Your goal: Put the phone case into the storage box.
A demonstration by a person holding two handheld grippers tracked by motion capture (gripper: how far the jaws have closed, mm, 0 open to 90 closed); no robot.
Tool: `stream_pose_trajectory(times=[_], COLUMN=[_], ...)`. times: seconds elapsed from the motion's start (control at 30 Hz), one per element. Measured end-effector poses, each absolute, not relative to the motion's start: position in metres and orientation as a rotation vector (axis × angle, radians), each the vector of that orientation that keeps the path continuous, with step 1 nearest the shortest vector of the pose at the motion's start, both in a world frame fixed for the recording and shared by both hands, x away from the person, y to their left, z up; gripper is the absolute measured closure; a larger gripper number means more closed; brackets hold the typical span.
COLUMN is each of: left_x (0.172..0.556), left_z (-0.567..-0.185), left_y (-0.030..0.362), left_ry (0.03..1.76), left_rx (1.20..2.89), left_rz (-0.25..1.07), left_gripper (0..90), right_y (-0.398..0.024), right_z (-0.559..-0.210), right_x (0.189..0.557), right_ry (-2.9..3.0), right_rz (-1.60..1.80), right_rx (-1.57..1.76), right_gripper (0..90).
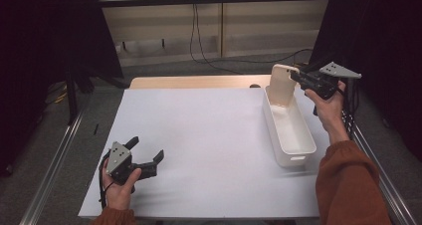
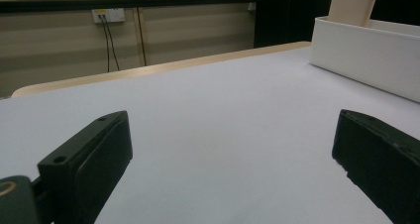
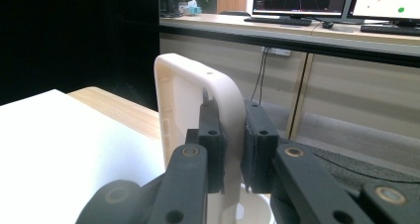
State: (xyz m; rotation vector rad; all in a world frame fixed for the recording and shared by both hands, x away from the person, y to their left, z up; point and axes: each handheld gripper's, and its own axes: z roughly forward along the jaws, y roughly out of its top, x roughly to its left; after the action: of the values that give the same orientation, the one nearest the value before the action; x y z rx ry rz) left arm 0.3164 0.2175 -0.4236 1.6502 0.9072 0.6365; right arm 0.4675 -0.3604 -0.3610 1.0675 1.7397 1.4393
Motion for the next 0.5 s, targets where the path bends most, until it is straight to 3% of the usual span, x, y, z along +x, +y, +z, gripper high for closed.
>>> stream_pose_trajectory(times=[0.5], left_x=[0.316], left_z=[-0.423], left_y=[0.218], left_ry=[0.896], left_rx=[1.659], left_rz=[0.64], left_gripper=[2.5], right_y=[-0.36], right_z=[-0.376], right_x=[0.477], right_ry=[1.738], right_rz=[1.416], right_rx=[1.086], right_gripper=[80.9])
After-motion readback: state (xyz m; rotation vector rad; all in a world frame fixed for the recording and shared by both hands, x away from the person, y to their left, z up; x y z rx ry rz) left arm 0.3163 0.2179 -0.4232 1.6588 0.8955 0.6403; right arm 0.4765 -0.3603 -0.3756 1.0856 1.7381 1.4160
